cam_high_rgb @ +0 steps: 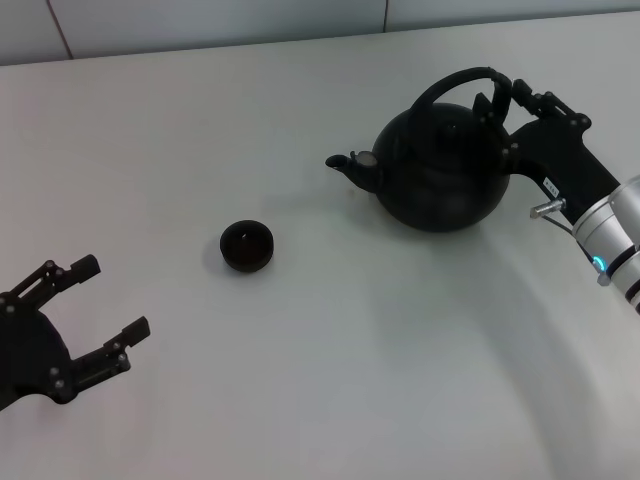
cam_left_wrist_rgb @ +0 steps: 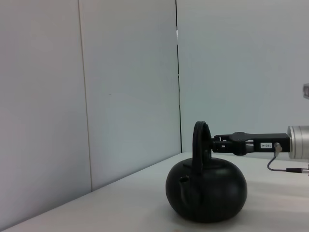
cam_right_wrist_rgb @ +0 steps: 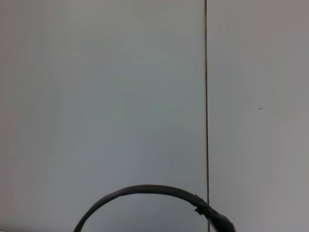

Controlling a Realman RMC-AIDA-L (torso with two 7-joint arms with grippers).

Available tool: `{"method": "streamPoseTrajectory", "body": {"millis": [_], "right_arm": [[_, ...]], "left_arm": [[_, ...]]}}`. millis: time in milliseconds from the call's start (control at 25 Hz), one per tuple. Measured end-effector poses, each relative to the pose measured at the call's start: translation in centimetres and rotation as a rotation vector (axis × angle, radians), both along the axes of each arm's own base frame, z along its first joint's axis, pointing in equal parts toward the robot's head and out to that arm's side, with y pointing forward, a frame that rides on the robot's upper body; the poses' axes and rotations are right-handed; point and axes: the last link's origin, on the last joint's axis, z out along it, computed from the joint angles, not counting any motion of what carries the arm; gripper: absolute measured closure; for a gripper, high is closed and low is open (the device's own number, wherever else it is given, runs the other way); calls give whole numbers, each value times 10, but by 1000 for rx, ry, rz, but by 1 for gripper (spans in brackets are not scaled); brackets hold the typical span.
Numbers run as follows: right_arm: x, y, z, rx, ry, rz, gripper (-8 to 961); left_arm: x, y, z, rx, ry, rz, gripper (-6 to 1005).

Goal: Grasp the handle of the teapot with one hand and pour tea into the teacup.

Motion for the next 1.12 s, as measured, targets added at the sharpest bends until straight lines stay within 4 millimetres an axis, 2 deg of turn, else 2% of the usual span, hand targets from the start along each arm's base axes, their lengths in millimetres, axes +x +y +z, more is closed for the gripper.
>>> {"method": "streamPoseTrajectory", "body": {"millis": [120, 440, 640, 920, 960, 1120], "right_arm": [[0, -1, 0, 1, 0, 4, 526], [1, -2, 1, 0, 0, 3, 296], [2, -10, 3, 16, 12, 25, 222], [5, -43, 8, 51, 45, 94, 222], [6, -52, 10, 62, 56, 110, 221], [9, -60, 12, 64, 79, 105, 221]], "left_arm": [[0, 0, 0, 4, -2, 1, 140], [0, 1, 1, 9, -4, 2, 140], [-1, 1, 1, 8, 0, 5, 140], [0, 1, 0, 4, 3, 4, 140], [-1, 1, 0, 4, 3, 4, 140], [-1, 1, -1, 1, 5, 4, 140]]}}
